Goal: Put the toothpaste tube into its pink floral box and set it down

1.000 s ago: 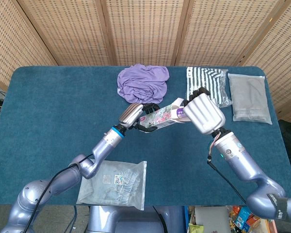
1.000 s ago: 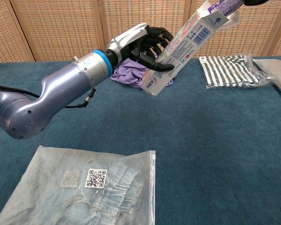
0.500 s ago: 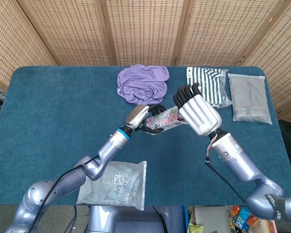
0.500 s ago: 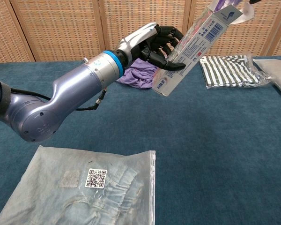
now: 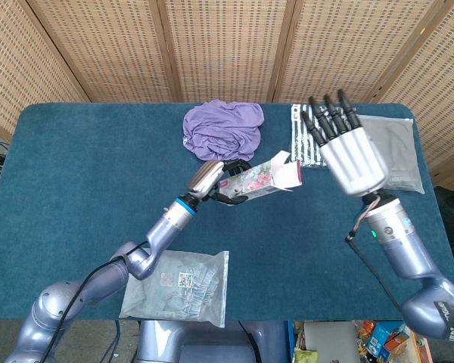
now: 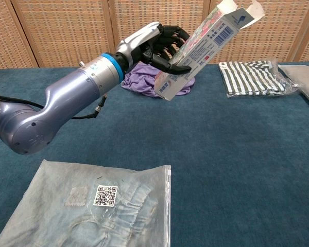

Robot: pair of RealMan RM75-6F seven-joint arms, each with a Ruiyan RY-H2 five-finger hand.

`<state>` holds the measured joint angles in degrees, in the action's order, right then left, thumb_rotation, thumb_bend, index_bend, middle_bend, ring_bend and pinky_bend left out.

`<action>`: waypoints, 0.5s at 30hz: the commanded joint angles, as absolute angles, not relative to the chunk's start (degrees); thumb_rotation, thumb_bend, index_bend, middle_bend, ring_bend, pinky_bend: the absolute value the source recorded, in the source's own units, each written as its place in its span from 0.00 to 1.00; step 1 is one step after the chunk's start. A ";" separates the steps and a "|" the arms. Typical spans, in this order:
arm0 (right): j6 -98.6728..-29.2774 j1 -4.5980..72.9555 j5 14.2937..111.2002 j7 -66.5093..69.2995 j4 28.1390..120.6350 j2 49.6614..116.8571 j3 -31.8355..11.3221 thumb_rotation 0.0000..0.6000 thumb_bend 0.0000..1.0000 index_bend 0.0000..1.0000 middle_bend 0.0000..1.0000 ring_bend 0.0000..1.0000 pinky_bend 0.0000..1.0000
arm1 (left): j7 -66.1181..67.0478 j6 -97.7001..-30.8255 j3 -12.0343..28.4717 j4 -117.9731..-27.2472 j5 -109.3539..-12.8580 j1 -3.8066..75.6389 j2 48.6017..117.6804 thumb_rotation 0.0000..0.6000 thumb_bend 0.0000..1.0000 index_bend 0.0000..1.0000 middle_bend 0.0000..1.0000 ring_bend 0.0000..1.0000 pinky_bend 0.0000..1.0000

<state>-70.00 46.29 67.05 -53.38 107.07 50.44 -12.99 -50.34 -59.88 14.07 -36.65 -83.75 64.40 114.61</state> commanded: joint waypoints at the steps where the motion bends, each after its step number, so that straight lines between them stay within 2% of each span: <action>1: -69.68 42.75 64.63 -46.30 100.97 51.45 -12.00 1.00 0.00 0.00 0.00 0.00 0.00 | -48.37 -60.54 11.17 -36.05 -85.77 62.60 112.27 1.00 0.30 0.56 0.55 0.45 0.45; 5: -68.00 40.33 63.88 -40.33 95.56 54.00 -10.35 1.00 0.00 0.00 0.00 0.00 0.00 | -42.73 -60.05 5.72 -34.50 -89.22 60.02 108.84 1.00 0.30 0.56 0.55 0.45 0.45; 8: -67.57 38.93 64.53 -36.93 92.41 55.86 -9.42 1.00 0.00 0.00 0.00 0.00 0.00 | -40.04 -58.69 3.11 -34.41 -90.27 58.40 106.97 1.00 0.30 0.56 0.55 0.45 0.45; 15: -67.43 36.91 66.07 -31.58 88.22 59.02 -8.72 1.00 0.00 0.00 0.00 0.00 0.00 | -35.41 -55.24 0.58 -34.95 -90.12 55.91 105.77 1.00 0.30 0.56 0.55 0.45 0.45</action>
<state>-67.55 37.37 65.72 -32.22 88.71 58.46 -8.93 -35.95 -56.48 1.23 -34.59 -90.23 56.62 106.15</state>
